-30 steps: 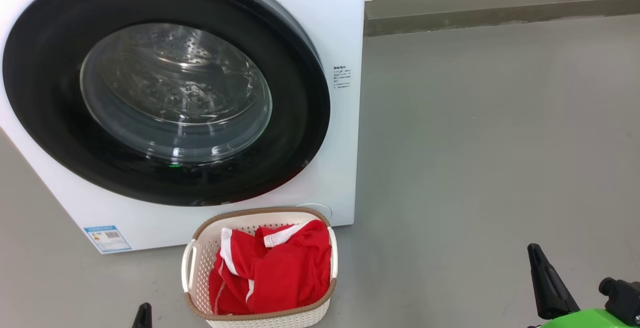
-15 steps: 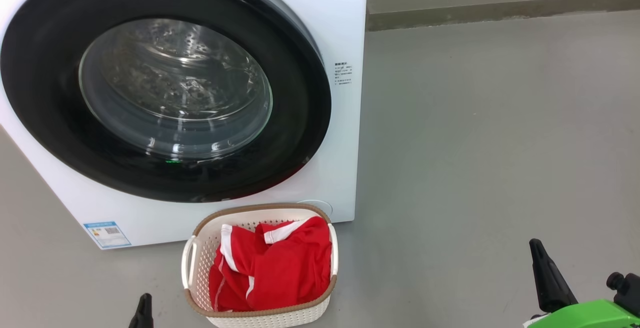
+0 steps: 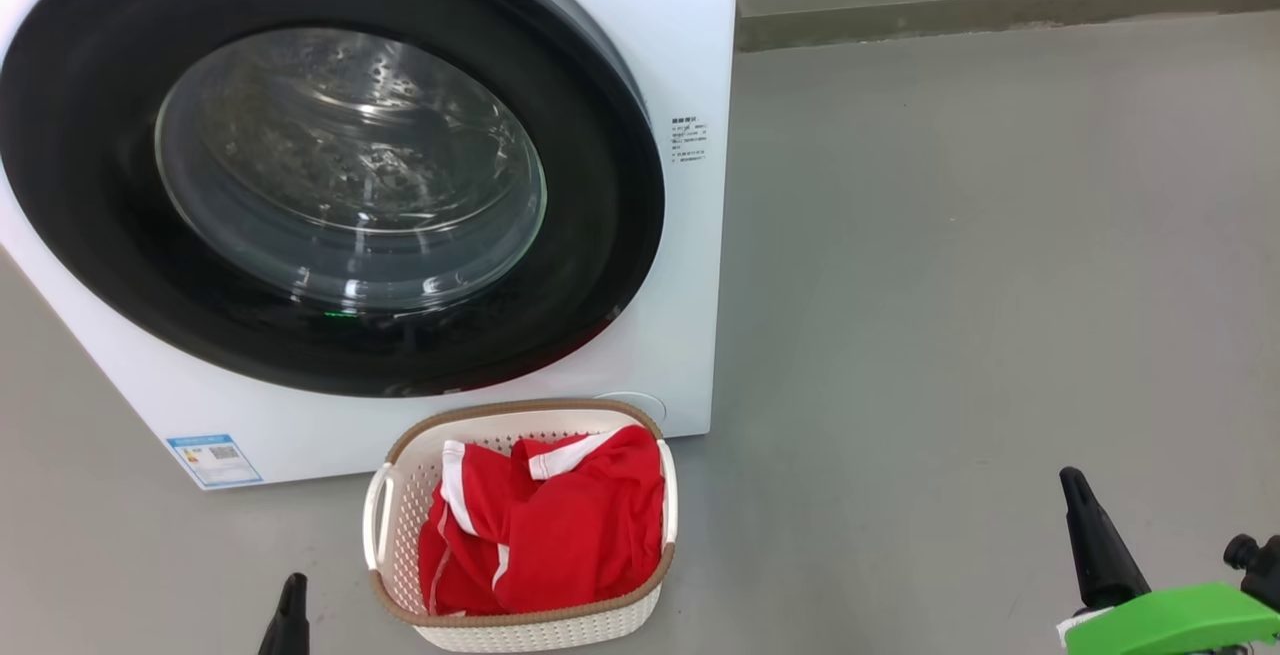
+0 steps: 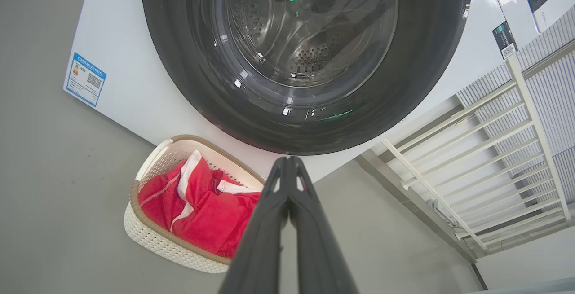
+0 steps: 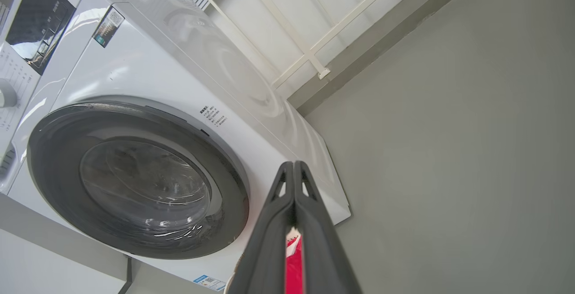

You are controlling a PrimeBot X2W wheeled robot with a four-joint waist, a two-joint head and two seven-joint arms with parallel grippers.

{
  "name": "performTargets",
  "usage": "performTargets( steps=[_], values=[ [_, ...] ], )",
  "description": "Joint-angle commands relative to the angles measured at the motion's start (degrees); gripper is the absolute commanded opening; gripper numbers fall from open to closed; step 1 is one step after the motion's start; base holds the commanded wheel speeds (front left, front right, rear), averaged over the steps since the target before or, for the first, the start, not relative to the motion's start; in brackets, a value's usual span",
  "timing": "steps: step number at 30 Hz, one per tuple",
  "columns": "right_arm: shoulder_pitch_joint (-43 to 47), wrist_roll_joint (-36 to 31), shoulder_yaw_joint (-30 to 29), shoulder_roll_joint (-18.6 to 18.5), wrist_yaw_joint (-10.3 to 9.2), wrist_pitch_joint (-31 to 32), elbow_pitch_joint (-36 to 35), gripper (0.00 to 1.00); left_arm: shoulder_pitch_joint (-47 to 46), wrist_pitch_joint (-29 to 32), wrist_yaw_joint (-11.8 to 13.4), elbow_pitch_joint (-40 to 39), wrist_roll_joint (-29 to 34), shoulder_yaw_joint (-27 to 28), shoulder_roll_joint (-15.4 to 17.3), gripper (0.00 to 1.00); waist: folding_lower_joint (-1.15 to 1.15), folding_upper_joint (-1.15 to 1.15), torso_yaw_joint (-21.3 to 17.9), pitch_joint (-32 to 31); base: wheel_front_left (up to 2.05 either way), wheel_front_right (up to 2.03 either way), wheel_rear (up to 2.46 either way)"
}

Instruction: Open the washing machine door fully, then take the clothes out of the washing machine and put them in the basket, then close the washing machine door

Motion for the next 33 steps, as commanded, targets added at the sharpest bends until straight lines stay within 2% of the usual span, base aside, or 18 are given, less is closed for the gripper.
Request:
performTargets(
  steps=[1, 33],
  values=[
    [-3.4, 1.8, 0.1, -0.5, -0.02, 0.3, -1.3, 0.00, -3.0, 0.3, -0.2, -1.1, -1.8, 0.9, 1.0, 0.00, 0.00, 0.00, 0.0, 0.1, 0.00, 0.00, 0.00],
    [-6.7, 21.4, -0.5, -0.2, -0.04, 5.7, -0.1, 0.00, -6.8, 5.6, -0.3, -0.3, -22.4, 0.8, 1.3, 0.00, 0.00, 0.00, 0.4, 1.5, 0.00, 0.00, 0.00]
  ],
)
